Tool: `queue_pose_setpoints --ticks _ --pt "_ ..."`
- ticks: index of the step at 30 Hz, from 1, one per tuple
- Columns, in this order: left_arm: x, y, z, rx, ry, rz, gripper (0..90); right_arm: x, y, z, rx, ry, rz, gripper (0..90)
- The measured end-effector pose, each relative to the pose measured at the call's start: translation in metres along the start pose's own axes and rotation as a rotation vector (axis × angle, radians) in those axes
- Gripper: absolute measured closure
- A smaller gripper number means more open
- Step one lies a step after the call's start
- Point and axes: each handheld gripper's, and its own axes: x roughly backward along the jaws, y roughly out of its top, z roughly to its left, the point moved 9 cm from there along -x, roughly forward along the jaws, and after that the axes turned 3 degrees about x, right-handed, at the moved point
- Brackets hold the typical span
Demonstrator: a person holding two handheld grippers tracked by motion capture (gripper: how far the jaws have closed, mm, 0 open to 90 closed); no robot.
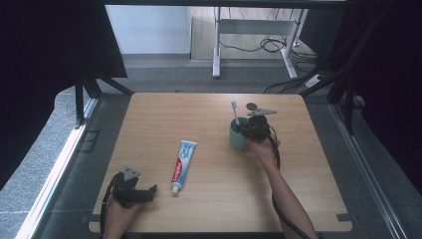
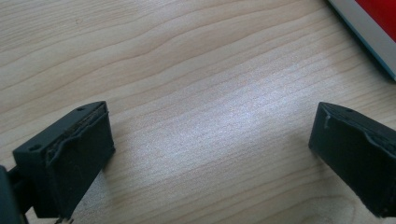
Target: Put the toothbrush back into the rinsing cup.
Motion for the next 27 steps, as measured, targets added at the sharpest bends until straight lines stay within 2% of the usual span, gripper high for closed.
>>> queue_pose_setpoints --ticks 5,14,18,21,27 --pt "0.0 0.0 0.0 0.0 0.0 0.0 0.0 -0.001 0.0 -0.001 -0.004 -0.006 0.011 73.6" --pt "0.0 0.0 0.0 0.0 0.0 0.0 0.0 0.001 0.001 -0.001 0.007 -0.009 -0.003 66.5" --pt "0.0 0.0 0.0 0.0 0.0 0.0 0.0 0.006 0.003 -0.001 0.013 -0.011 -0.018 61.2" --pt "0.0 0.0 0.0 0.0 0.0 0.0 0.0 0.01 0.005 -0.001 0.034 -0.016 -0.027 52.6" --pt "0.0 0.0 0.0 0.0 0.0 0.0 0.0 0.019 0.007 0.001 0.05 -0.01 -0.041 45.0"
